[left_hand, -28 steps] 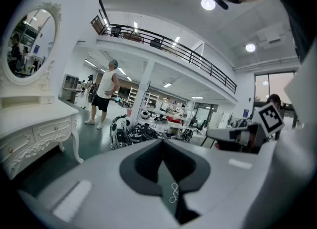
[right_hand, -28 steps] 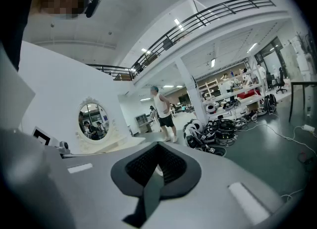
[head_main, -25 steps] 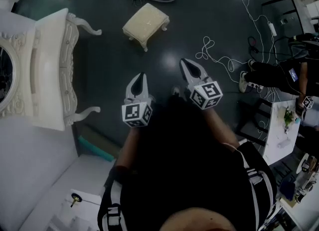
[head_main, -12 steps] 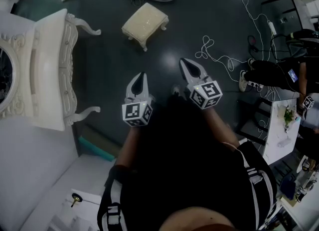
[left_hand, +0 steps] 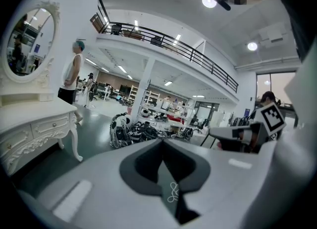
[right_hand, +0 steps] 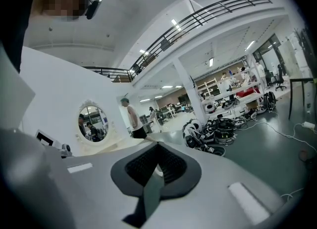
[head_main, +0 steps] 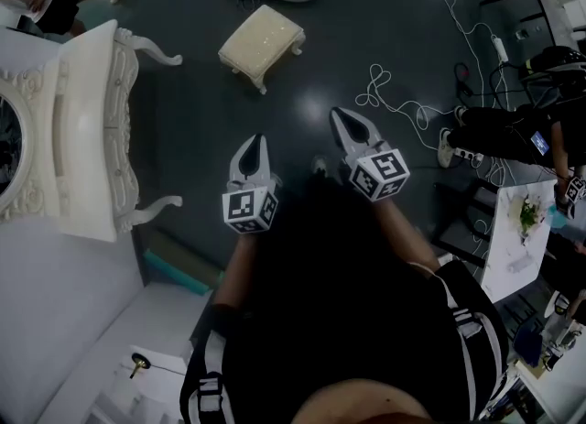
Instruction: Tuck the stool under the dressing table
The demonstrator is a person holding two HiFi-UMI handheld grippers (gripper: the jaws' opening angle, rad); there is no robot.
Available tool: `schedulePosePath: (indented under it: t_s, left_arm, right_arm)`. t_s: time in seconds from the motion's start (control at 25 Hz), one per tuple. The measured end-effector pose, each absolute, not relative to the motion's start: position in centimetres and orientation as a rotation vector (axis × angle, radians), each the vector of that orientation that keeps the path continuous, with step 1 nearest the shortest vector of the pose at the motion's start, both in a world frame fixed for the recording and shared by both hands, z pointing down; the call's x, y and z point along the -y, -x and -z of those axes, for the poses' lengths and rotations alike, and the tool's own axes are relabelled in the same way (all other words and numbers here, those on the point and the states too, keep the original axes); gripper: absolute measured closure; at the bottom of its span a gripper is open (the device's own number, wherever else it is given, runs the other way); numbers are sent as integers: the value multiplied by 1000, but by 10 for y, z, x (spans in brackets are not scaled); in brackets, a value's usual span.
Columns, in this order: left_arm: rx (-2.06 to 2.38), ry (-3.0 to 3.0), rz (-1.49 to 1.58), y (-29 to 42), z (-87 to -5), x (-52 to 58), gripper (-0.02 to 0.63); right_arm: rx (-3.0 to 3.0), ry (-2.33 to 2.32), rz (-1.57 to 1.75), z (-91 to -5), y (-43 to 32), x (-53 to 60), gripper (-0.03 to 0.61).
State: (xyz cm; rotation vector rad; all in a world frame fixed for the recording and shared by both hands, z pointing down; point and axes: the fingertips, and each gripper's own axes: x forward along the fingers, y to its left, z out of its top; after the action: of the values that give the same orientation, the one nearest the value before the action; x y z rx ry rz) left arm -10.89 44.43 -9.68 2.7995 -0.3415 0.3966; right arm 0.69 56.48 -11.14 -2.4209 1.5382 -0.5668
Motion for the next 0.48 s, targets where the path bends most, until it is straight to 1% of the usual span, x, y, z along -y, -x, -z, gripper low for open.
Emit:
schedulePosePath:
  t_s: [0.48]
  left_arm:
    - [439, -2782, -408, 76, 93, -462, 604]
  right_arm:
    - [-1625, 2376, 599, 99, -41, -586, 580]
